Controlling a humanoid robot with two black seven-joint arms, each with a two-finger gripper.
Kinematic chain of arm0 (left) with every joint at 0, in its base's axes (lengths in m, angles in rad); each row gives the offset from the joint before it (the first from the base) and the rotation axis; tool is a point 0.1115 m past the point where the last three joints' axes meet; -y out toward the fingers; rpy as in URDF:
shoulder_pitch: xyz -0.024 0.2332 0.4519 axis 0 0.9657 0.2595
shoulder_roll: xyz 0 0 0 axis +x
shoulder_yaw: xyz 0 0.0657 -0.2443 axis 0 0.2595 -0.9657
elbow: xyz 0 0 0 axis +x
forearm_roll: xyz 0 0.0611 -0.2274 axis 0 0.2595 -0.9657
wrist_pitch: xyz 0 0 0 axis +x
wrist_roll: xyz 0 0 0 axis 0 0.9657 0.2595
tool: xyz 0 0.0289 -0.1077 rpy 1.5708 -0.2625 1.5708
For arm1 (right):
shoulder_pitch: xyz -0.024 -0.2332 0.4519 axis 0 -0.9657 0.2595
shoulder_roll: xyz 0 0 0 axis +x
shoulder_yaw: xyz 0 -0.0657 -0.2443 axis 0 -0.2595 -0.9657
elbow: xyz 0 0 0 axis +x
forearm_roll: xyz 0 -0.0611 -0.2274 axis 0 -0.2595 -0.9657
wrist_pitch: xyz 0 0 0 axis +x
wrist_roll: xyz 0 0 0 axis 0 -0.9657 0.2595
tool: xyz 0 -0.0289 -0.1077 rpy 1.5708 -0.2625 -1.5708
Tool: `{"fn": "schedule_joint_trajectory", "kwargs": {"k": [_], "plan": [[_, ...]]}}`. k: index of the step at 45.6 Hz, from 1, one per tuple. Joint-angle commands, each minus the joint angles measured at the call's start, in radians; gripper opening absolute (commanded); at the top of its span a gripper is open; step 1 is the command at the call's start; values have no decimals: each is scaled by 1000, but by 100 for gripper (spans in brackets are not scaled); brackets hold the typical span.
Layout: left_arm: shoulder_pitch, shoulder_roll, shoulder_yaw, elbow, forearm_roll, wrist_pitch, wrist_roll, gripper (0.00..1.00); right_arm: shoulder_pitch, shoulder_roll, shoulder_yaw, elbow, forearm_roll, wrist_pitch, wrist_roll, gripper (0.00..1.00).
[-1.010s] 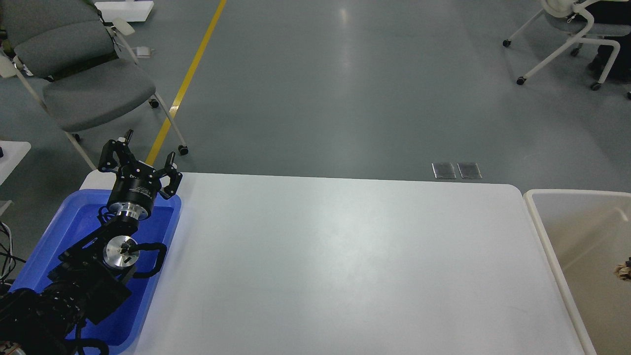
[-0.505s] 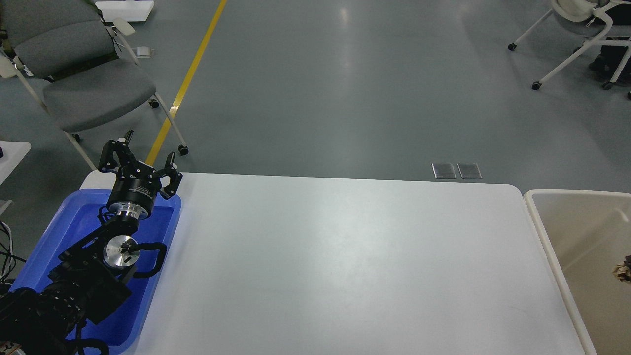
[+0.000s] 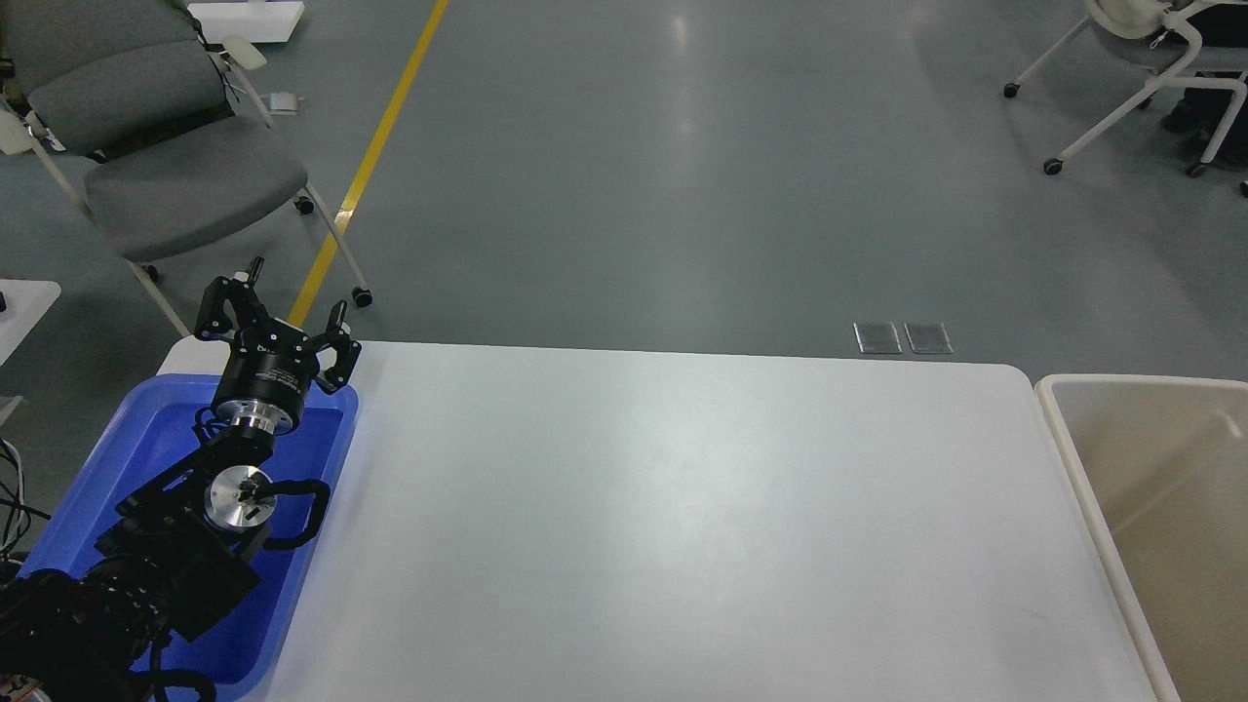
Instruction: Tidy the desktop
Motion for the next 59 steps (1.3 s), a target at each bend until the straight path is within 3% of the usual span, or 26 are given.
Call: {"fn": "schedule_joint_trajectory", "kwargs": {"k": [1,9,16,22,28,32,39,46,59], "plan": [[0,0,-1,0,0,0,0,100,68,31,4,-3,-7,6,2,100],[0,0,0,0,0,0,0,100,90,18,122,55,11,49,3,100],[0,0,0,0,0,0,0,100,87,-99,351,333,11,41,19,100],[0,0,0,0,0,0,0,100,30,-149,640,578,-18,39,58,100],[0,2,0,0,0,0,0,100,-50,-143,789,732,-65,44,92,100],[0,0,0,0,0,1,0,100,-111,-104,890,827,-123,38,147,100],[0,0,0,0,0,0,0,100,-162,10,1053,838,-266,38,229,100],[0,2,0,0,0,0,0,100,-202,111,1082,843,-346,44,302,100],[0,0,0,0,0,0,0,100,-203,240,1107,838,-354,44,319,100]]}}
